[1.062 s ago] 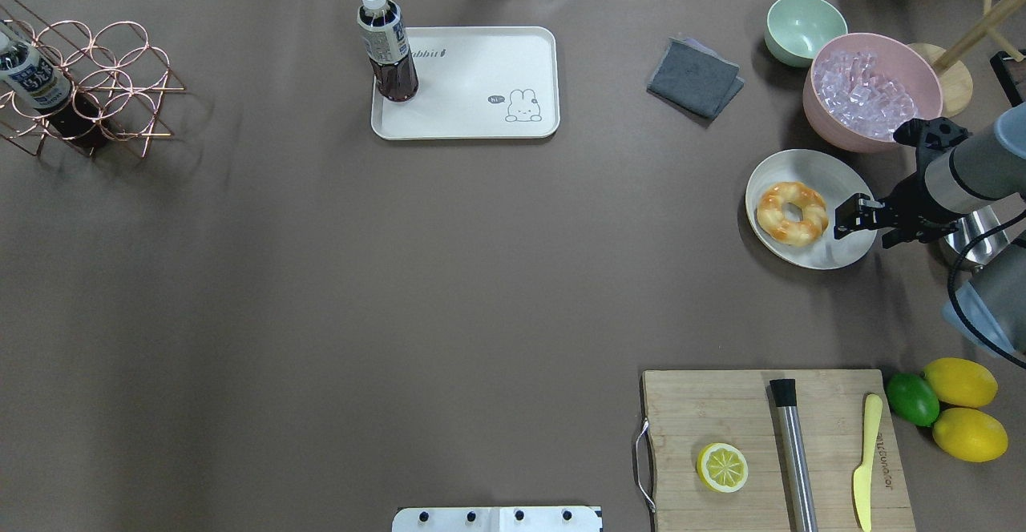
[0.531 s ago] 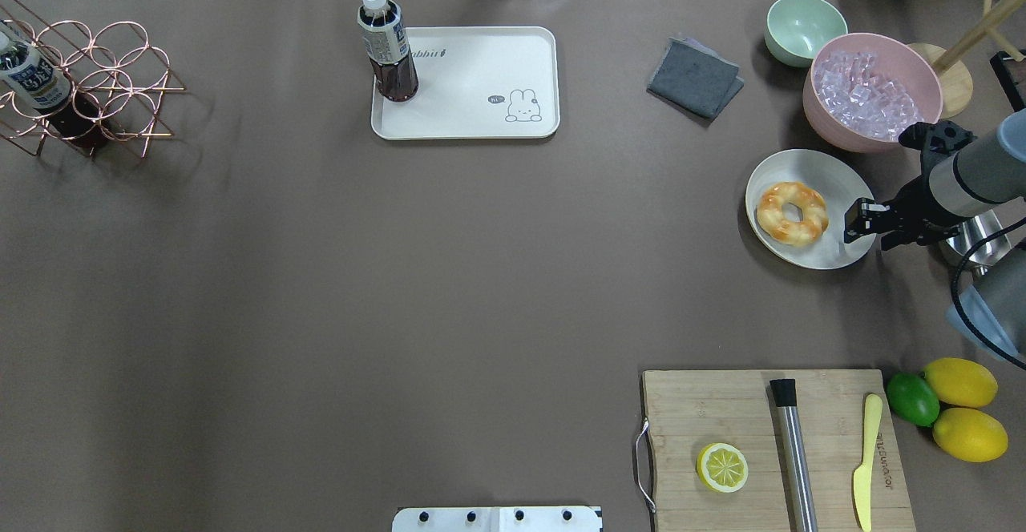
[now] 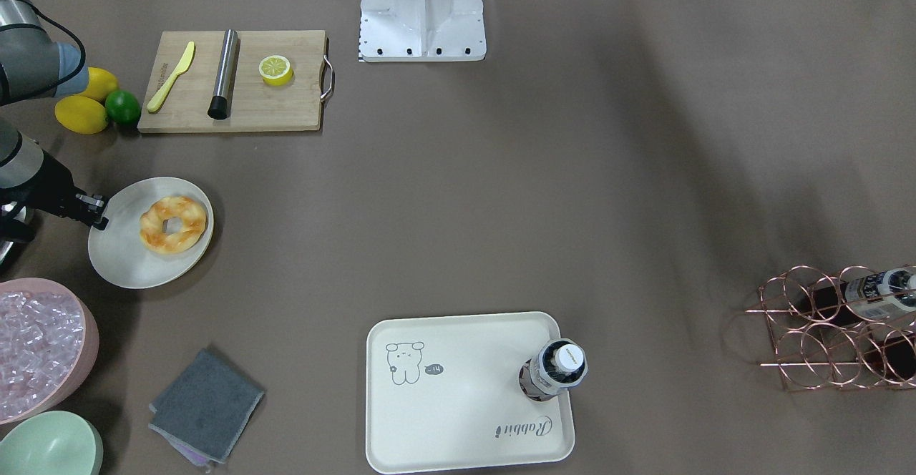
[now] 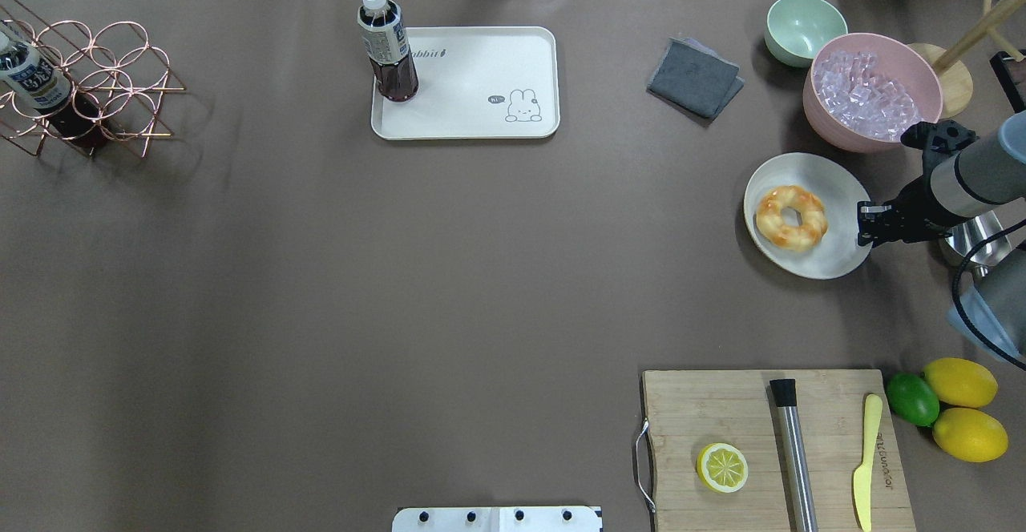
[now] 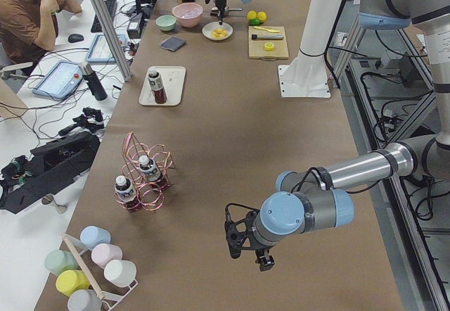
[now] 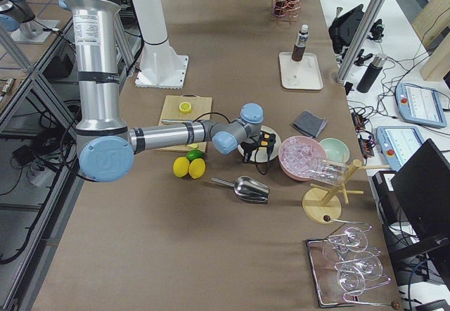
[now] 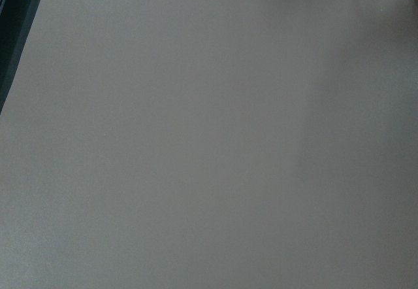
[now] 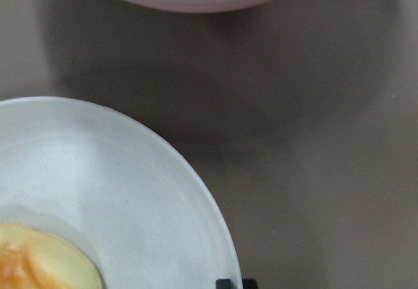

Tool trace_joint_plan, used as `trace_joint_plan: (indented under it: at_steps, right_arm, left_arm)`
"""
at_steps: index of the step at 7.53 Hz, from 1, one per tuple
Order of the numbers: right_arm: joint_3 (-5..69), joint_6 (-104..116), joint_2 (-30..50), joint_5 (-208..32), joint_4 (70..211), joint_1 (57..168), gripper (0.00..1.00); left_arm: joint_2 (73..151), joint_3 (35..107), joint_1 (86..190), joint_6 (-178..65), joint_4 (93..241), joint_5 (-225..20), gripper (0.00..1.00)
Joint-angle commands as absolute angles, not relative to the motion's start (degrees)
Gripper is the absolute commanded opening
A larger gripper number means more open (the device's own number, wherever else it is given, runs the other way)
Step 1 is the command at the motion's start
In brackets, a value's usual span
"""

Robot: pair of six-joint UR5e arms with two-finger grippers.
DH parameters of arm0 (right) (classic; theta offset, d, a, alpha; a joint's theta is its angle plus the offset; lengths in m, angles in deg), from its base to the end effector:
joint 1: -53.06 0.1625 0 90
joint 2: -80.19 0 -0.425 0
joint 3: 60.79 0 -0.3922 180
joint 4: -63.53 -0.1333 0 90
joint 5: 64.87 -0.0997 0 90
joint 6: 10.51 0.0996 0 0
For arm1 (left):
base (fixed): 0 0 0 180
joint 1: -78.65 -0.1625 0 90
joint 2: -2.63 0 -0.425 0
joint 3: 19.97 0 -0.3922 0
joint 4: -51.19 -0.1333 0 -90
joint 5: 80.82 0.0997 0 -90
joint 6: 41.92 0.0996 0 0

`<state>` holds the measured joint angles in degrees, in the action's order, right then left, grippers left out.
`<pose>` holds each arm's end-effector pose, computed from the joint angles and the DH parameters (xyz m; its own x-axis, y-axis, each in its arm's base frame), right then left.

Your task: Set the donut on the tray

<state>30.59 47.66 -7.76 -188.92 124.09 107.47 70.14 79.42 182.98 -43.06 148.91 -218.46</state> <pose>-0.2484 -0.4804 0.5790 0.6774 0.1957 0.7091 -0.1644 0.9799 -0.1133 -0.1352 -0.2879 0.7202 0.6306 -0.2530 -0.7337 0.2590 0.9598 -0.1084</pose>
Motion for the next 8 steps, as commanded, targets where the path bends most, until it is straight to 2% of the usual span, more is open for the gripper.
trace_joint_plan:
  at_steps: [1, 5, 8]
  right_arm:
    - [34.7, 52.6, -6.8, -189.2, 124.2, 107.5, 0.0]
    - [34.4, 73.4, 5.7, -189.9, 124.3, 103.7, 0.0]
    - [21.3, 87.0, 24.3, -184.9, 124.3, 98.5, 0.0]
  left_arm:
    - [70.0, 80.0, 183.1, -43.1, 148.9, -218.5, 0.98]
    - [70.1, 80.1, 183.2, -43.1, 148.9, -218.4, 0.98]
    - [70.7, 80.3, 183.2, -43.3, 148.9, -218.4, 0.98]
